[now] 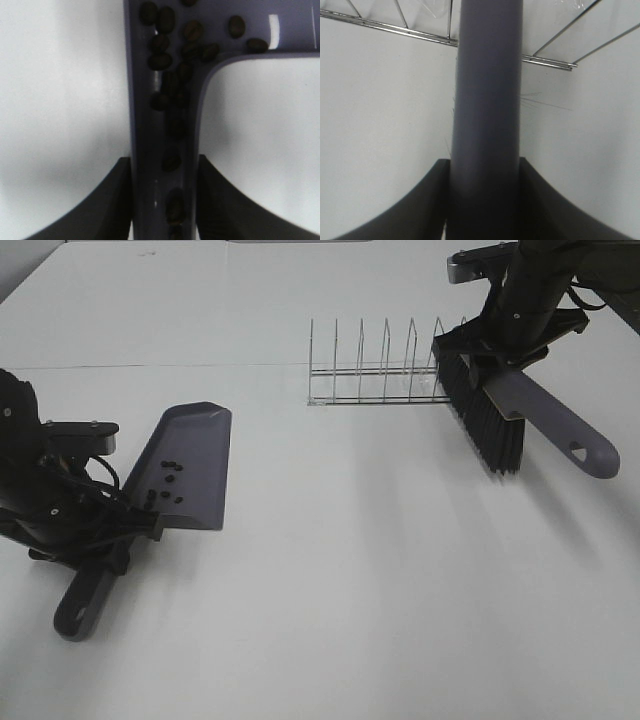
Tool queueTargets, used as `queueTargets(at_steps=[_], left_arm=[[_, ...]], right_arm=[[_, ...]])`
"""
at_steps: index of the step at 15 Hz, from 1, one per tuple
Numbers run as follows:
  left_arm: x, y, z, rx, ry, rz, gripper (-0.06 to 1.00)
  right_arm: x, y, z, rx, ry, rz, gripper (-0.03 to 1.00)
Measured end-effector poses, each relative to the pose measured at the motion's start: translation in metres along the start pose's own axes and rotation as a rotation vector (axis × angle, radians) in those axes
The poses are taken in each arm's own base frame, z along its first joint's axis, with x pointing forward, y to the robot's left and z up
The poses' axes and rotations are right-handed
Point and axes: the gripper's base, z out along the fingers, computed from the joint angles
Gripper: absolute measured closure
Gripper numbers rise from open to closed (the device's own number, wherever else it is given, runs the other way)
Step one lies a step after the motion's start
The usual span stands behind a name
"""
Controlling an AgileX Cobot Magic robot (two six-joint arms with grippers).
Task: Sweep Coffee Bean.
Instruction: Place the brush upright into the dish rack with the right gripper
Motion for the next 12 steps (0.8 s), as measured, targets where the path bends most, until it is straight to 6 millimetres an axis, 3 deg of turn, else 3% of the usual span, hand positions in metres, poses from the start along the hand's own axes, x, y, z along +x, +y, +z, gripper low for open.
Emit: queueTargets(at_steps=[7, 12], left_arm=[[0.0, 0.0, 0.0, 0.0, 0.0, 0.0, 0.6], [0.0, 0.0, 0.0, 0.0, 0.0, 0.0, 0.6]], right_arm=[[-0.001, 0.0, -0.001, -0.002, -0.012, 0.017, 0.66], [-0.012, 0.001, -0.002, -0.012, -0.135, 0.022, 0.66]])
